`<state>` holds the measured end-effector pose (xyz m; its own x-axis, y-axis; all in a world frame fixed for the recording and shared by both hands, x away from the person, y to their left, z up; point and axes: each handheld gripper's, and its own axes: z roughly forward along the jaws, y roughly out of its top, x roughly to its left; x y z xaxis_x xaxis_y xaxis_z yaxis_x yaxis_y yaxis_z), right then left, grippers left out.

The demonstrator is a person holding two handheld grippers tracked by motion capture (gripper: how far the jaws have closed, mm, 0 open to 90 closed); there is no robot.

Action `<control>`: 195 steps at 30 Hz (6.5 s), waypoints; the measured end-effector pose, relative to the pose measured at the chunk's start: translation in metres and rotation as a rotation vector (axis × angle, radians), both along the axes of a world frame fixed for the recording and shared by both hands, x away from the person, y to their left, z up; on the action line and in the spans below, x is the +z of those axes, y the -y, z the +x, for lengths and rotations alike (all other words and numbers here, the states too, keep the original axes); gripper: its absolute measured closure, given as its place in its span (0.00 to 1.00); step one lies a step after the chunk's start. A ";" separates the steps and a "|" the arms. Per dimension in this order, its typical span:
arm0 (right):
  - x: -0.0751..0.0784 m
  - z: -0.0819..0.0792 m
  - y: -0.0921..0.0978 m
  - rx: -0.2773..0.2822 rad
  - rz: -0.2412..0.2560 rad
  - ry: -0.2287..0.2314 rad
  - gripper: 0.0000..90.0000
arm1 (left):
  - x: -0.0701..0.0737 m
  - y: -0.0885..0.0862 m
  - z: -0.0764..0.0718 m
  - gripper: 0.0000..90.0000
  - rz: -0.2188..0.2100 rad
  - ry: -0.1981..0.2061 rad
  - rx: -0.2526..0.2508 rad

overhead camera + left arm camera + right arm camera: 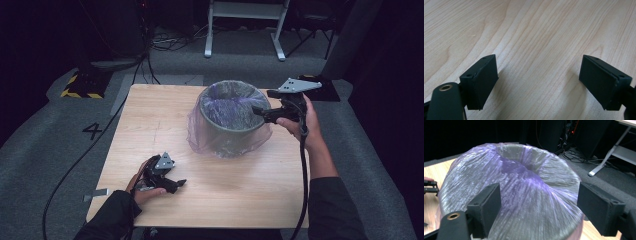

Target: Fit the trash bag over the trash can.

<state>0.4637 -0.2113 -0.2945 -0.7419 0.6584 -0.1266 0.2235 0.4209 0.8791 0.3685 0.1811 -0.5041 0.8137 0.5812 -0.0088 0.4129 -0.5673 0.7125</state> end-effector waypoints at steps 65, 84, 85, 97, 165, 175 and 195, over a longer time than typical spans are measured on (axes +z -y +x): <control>-0.039 0.052 -0.063 0.046 -0.291 -0.271 0.27 | 0.000 0.000 -0.003 0.17 0.000 0.000 -0.043; -0.043 0.060 -0.073 0.040 -0.444 -0.399 0.28 | 0.000 0.000 -0.003 0.17 -0.001 0.001 -0.045; -0.044 0.060 -0.073 0.036 -0.447 -0.409 0.28 | 0.000 0.000 -0.003 0.17 -0.001 0.001 -0.045; -0.045 0.064 -0.078 0.037 -0.497 -0.483 0.33 | 0.000 0.000 -0.003 0.17 -0.001 0.001 -0.046; -0.006 -0.005 -0.021 -0.092 -0.084 -0.012 0.22 | 0.000 -0.001 -0.003 0.17 -0.001 -0.002 -0.050; -0.007 -0.020 0.011 -0.137 -0.085 0.005 0.21 | 0.000 0.000 -0.002 0.17 -0.002 -0.003 -0.051; -0.017 -0.040 0.033 -0.173 -0.117 0.020 0.22 | 0.000 0.000 -0.002 0.17 -0.001 -0.003 -0.051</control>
<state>0.4241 -0.2438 -0.3115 -0.6160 0.7554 -0.2234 0.2841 0.4776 0.8314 0.3664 0.1815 -0.5042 0.8422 0.5391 -0.0117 0.3856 -0.5869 0.7120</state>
